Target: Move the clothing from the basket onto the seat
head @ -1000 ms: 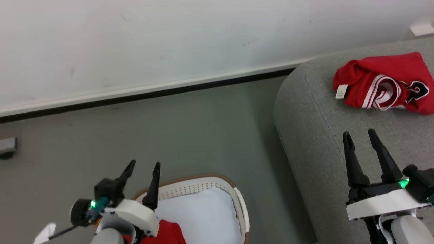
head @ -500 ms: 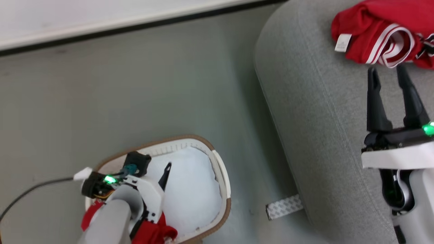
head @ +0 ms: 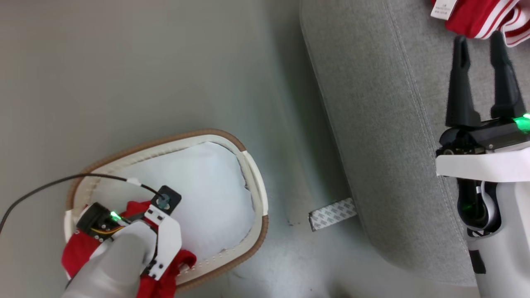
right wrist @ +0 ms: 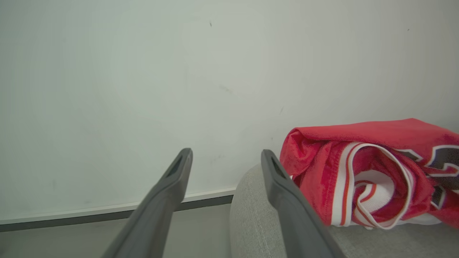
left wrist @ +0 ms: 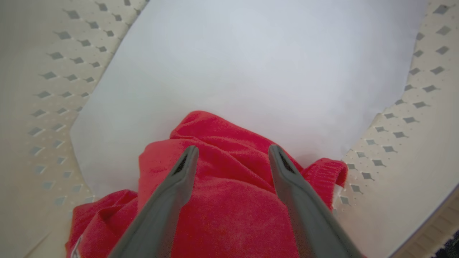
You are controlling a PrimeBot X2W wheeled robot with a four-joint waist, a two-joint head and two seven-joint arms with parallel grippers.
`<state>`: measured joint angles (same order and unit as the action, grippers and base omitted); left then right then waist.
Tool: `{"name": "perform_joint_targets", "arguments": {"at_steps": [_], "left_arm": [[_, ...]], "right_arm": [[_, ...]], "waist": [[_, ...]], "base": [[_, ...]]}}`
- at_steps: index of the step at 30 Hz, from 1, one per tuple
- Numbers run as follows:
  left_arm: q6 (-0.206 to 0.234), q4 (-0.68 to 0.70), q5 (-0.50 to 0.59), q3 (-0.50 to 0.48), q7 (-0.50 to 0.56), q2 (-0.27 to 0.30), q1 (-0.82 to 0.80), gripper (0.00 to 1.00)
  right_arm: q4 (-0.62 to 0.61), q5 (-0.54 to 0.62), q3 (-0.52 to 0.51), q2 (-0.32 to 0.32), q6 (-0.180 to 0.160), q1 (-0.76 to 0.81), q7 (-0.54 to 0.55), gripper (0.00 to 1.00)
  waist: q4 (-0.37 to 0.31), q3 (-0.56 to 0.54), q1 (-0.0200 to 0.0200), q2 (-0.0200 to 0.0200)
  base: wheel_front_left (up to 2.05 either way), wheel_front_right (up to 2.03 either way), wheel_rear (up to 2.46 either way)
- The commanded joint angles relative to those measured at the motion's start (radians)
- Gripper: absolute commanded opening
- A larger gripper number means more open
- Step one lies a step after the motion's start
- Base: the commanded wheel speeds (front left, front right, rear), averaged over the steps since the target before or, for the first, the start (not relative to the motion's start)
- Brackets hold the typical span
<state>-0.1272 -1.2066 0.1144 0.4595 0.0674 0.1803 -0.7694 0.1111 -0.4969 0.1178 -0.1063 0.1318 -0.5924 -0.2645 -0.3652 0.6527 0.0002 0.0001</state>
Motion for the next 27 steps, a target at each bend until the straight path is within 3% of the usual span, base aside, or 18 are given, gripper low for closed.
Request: {"name": "perform_joint_targets", "arguments": {"at_steps": [1, 10, 18, 19, 21, 27], "left_arm": [[-0.003, -0.021, 0.027, 0.028, 0.021, 0.020, -0.018, 1.00], [-0.003, -0.074, 0.049, 0.172, 0.183, 0.062, -0.073, 1.00], [-0.003, -0.079, 0.011, 0.210, 0.247, 0.076, -0.124, 1.00], [-0.003, -0.079, 0.007, 0.211, 0.252, 0.071, -0.127, 0.78], [-0.003, -0.080, -0.003, 0.216, 0.273, 0.058, -0.123, 0.02], [-0.003, -0.074, -0.024, 0.226, 0.267, 0.016, -0.135, 0.00]], "right_arm": [[0.000, -0.009, 0.003, 0.007, -0.002, -0.011, 0.000, 1.00], [0.001, -0.032, 0.012, 0.037, -0.002, -0.029, 0.000, 1.00], [0.005, -0.047, 0.026, 0.054, -0.002, -0.048, 0.000, 1.00], [0.006, -0.046, 0.025, 0.054, -0.002, -0.047, 0.000, 1.00], [0.011, -0.040, 0.025, 0.055, -0.002, -0.042, 0.001, 1.00], [0.028, -0.012, 0.024, 0.054, -0.002, -0.027, 0.000, 1.00]], "waist": [[-0.029, 0.035, -0.0002, -0.0001], [-0.088, 0.118, -0.0002, -0.0001], [-0.127, 0.171, -0.0002, -0.0001], [-0.128, 0.172, -0.0002, -0.0001], [-0.125, 0.170, -0.0002, -0.0001], [-0.098, 0.137, -0.0002, -0.0001]], "base": [[0.00, 0.00, 0.00], [0.00, 0.00, 0.00], [0.00, 0.00, 0.00], [0.00, 0.00, 0.00], [0.00, 0.00, 0.00], [0.00, 0.00, 0.00]]}}
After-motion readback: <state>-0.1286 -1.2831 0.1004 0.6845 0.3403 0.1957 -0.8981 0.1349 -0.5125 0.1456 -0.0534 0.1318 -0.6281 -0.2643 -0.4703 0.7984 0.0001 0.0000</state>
